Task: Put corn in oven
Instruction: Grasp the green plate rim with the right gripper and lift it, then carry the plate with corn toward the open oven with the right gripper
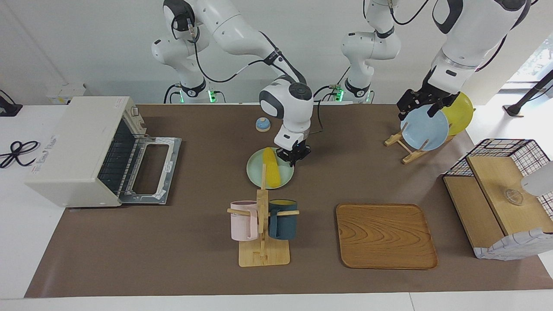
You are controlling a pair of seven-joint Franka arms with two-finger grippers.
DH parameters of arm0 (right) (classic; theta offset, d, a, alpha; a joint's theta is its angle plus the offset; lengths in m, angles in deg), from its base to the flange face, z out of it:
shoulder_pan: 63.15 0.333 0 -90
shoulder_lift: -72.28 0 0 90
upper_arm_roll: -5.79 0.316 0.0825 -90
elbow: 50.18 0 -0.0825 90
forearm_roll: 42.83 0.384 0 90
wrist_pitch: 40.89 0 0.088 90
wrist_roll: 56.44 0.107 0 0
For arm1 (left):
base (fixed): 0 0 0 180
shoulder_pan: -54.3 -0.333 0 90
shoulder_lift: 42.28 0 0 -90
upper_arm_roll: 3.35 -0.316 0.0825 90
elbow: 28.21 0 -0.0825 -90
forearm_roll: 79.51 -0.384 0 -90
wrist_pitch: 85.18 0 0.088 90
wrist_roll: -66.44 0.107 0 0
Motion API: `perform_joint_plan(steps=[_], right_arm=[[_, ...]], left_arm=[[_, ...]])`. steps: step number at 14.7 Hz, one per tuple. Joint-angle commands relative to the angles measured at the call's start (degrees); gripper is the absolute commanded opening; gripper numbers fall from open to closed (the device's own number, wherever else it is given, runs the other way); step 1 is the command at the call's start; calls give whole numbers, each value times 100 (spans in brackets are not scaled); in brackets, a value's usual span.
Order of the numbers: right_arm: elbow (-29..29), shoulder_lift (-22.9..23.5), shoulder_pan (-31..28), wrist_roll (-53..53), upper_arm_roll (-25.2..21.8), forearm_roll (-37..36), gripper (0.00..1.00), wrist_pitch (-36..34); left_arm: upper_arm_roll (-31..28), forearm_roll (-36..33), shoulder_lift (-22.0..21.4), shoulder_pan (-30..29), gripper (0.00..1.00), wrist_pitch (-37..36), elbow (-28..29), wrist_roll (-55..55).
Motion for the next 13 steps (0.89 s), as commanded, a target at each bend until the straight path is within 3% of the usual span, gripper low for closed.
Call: perform_joint_plan(steps=[1,3,8,10,13], right_arm=[[-1226,249,-252,-709,29,-179,0,-1507],[-1625,321,-210,-948,38,-652,0,-2248],[-1425,233,-252,-922,12,-1427,0,-3138],[-1231,146,-603,-879,-15,-1446,0,-3209],[-521,-415,-1297,-975,11,-1428,0,-2912]], left_arm=[[65,-131,-31,-87,100,187,113,198],[65,-140,5,-96,100,249,113,207],[109,-210,22,-105,100,302,192,330],[118,-228,22,-114,100,276,175,339],[223,-307,75,-228,100,267,157,427]])
